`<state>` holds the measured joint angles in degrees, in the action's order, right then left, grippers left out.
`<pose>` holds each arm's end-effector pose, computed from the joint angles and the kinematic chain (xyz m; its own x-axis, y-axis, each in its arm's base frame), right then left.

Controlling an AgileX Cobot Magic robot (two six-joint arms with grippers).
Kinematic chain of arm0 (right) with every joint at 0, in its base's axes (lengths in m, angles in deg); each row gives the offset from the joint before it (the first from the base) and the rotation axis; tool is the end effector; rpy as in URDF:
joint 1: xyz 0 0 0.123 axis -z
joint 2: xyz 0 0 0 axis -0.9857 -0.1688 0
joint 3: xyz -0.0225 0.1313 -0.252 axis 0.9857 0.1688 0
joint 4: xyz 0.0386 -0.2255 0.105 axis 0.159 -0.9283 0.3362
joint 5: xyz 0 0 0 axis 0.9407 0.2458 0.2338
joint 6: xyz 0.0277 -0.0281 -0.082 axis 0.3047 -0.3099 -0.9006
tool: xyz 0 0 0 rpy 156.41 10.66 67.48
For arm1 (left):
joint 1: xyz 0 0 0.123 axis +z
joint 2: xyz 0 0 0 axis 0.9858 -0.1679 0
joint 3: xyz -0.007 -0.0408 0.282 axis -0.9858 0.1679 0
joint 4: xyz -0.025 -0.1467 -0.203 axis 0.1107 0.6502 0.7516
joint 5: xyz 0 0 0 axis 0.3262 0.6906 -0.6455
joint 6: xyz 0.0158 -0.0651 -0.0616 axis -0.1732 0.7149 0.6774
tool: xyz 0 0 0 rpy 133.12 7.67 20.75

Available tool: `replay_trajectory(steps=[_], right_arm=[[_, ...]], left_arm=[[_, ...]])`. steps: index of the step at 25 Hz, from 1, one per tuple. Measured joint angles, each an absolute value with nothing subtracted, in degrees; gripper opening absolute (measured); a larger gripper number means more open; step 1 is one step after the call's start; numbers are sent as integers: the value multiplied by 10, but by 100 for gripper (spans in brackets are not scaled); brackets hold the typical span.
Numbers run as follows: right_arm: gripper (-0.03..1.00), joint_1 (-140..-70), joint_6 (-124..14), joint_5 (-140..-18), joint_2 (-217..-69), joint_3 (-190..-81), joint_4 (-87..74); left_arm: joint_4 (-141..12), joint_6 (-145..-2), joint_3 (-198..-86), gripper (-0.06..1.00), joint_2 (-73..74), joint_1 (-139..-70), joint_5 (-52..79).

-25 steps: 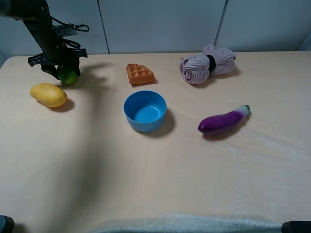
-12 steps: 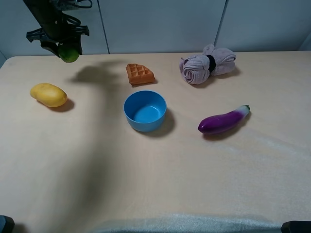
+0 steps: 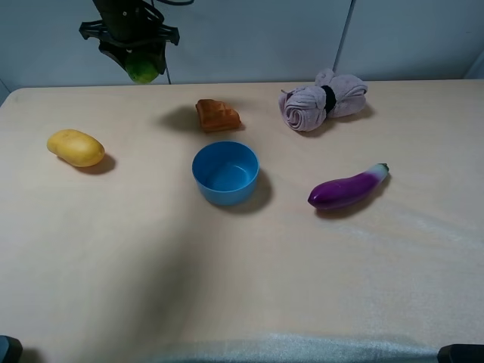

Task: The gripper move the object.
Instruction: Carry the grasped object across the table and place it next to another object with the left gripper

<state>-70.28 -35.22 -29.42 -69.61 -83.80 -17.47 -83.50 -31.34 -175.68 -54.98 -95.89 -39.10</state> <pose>-0.0048 -0.0035 0.2797 -0.4288 -0.0050 -0.9034 0.1813 0.9792 -0.0915 0.4772 -0.1254 0.2110 -0.9025 0.1646 -0.3979 0.1629 0.9859 0.0384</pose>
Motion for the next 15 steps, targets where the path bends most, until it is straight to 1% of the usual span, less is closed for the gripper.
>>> replay_trajectory(steps=[6, 15], right_arm=[[69, -703, -352, -294, -696, -838, -175], [69, -703, -352, -294, -696, -838, -175]], left_arm=[[-835, -344, -1761, 69, -566, -994, -436], [-841, -356, -1766, 69, -600, -1029, -440]])
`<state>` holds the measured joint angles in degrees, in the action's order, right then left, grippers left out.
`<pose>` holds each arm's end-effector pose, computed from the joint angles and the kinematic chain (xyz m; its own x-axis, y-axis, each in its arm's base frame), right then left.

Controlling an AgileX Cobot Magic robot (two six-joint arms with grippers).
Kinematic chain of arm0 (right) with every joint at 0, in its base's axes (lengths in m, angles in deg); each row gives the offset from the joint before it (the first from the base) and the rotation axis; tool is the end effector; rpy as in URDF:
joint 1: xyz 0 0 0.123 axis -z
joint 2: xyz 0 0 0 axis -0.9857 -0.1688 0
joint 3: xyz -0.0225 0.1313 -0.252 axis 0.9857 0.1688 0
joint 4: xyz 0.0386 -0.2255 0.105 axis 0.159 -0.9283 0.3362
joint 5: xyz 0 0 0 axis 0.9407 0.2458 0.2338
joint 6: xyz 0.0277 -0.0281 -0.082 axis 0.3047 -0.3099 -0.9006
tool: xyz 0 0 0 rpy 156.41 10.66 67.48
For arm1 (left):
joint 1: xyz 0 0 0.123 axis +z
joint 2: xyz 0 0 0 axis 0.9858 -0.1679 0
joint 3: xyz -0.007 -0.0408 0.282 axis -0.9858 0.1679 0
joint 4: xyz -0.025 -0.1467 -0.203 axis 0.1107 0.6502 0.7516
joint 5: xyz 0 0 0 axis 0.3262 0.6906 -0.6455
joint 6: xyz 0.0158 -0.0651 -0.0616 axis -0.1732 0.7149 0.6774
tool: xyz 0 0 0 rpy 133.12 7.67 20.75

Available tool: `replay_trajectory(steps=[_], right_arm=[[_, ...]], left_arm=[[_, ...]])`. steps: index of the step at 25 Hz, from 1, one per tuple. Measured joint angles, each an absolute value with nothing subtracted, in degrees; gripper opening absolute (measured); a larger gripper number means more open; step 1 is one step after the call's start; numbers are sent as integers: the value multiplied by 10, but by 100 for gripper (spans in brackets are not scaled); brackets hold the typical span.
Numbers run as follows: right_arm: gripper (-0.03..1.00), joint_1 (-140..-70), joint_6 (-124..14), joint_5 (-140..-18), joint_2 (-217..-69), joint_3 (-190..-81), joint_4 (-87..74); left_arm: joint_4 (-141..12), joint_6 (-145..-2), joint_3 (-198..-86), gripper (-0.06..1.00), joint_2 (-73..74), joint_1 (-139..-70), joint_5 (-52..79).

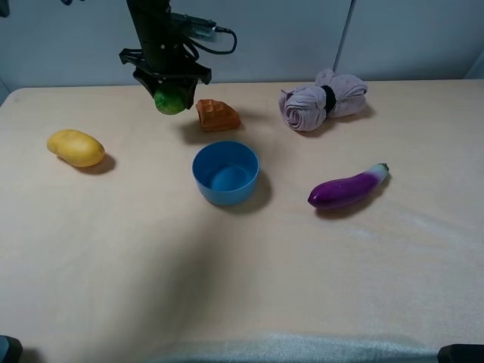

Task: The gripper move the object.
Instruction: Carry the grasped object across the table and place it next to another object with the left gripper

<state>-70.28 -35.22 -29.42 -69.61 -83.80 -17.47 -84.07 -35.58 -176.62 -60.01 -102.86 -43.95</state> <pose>-0.0048 -0.0035 0.2797 -0.4288 -0.0050 -0.9034 0.1813 0.9792 -0.0915 0.4595 -0.1815 0.1698 -0.8995 0.3604 -0.2469 0.3504 0.9328 0.0849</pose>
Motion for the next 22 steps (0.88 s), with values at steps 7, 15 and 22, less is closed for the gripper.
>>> replay_trajectory(steps=[7, 15, 22], right_arm=[[69, -703, -352, -294, -696, -838, -175], [69, -703, -352, -294, -696, -838, -175], [69, -703, -352, -294, -696, -838, -175]], left_arm=[[-858, -357, -1768, 69, -619, -1050, -441], [-877, -361, -1768, 69, -619, -1045, -460], [-887, -348, -1768, 69, -619, -1017, -459]])
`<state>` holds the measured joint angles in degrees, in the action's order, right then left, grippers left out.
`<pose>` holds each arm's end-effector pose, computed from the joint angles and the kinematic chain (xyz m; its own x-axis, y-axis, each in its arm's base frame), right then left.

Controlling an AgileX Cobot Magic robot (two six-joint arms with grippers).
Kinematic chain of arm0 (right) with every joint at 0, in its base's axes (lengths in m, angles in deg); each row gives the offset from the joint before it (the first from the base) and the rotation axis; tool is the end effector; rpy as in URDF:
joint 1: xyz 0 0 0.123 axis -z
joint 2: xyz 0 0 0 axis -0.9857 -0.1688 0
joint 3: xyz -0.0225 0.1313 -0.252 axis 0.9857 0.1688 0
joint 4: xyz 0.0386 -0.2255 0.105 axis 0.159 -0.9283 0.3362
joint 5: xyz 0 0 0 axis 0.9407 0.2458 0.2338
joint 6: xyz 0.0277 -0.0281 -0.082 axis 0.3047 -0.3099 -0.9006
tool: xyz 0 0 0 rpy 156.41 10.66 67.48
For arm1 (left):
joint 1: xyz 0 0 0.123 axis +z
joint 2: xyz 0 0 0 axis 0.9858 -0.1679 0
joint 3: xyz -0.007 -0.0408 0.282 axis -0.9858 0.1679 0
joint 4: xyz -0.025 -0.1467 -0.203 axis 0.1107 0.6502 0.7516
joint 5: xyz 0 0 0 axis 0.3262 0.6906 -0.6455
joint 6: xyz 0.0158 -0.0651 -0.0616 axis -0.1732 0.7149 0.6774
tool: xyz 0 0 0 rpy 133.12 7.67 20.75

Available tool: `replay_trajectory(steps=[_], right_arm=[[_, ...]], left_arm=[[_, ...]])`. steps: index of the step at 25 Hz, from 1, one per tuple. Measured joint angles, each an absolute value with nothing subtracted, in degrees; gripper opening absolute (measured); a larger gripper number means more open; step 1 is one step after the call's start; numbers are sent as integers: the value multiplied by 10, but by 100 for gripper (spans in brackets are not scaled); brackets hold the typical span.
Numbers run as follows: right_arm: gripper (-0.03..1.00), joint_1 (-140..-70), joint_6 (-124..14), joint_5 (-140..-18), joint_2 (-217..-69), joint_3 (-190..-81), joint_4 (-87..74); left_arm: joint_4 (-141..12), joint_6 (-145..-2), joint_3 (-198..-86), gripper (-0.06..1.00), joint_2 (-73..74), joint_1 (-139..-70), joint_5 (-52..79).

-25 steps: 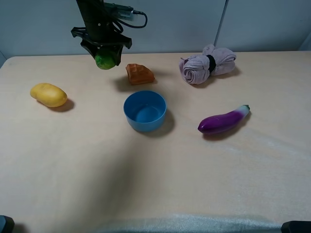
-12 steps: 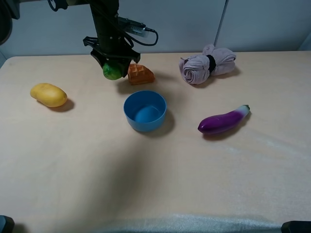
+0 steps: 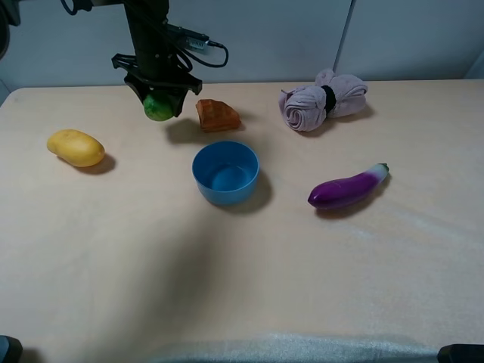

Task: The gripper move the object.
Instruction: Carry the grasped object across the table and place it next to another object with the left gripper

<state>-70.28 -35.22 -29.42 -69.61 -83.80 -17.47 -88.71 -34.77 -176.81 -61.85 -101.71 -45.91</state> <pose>-0.0048 -0.0035 0.2797 -0.4288 -0.0050 -0.9034 0.1813 0.9792 -0.0915 0.4644 -0.1657 0.1551 -0.9117 0.3654 -0.1876 0.3381 0.9270 0.1623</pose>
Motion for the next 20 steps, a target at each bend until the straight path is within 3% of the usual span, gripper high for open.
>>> replay_trajectory(steps=[20], right_arm=[[69, -703, -352, -294, -696, -838, -175]], left_arm=[[-882, -346, -1768, 69, -665, -1018, -419]])
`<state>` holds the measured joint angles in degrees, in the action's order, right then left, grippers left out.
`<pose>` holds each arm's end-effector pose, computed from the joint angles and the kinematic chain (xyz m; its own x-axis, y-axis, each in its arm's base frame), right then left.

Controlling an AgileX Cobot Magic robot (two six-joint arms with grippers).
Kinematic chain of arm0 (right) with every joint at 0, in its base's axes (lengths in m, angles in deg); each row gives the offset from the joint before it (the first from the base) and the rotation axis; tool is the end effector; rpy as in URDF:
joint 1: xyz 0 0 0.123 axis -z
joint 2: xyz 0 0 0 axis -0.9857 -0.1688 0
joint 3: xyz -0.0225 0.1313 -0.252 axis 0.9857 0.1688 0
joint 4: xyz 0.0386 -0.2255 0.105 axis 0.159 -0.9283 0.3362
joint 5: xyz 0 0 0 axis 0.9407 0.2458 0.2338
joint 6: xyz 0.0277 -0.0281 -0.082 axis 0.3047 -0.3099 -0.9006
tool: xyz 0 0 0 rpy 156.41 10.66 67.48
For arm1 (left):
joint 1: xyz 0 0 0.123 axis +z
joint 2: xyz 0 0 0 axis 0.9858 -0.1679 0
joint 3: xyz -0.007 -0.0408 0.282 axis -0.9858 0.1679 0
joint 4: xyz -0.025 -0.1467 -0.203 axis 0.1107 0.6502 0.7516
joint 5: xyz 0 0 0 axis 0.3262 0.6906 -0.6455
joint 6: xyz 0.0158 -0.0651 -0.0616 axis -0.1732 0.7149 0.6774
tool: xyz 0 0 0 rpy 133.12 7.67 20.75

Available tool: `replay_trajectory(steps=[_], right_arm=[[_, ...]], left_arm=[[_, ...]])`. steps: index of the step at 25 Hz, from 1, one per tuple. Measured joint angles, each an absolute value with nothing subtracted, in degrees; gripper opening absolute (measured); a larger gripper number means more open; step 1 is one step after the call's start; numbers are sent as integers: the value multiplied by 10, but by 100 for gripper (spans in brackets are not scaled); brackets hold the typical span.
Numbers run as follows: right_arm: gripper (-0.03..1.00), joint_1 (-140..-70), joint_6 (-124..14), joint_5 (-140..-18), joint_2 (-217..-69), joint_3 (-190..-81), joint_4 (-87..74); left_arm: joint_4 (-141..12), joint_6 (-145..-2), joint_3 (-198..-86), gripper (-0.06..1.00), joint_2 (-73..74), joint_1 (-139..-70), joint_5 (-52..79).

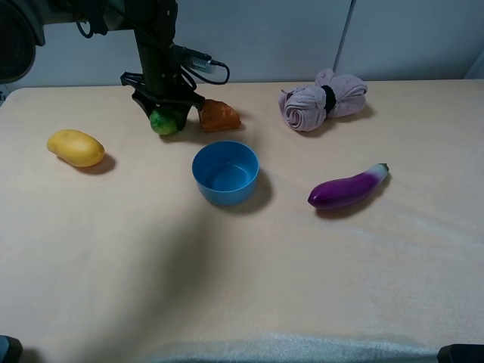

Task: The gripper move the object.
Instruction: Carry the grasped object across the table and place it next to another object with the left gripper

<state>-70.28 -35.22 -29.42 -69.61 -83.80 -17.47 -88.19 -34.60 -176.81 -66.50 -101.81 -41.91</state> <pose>-0.0048 -0.0035 0.2797 -0.4288 -0.0050 -0.9034 0.1813 0.9792 -0.0915 0.4704 -0.1703 0.1158 -0.9118 0.3711 -0.1760 0.3479 0.9255 0.1496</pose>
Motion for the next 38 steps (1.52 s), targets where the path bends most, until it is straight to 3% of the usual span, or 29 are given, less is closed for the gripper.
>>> replay_trajectory(steps=[22, 28, 38], right_arm=[[69, -703, -352, -294, -696, -838, -175], [69, -703, -352, -294, -696, -838, -175], [69, -703, -352, -294, -696, -838, -175]], left_arm=[[-880, -346, -1768, 69, -666, -1018, -418], [-880, -346, -1768, 76, -666, -1018, -418], [-880, -346, -1768, 77, -666, -1018, -419]])
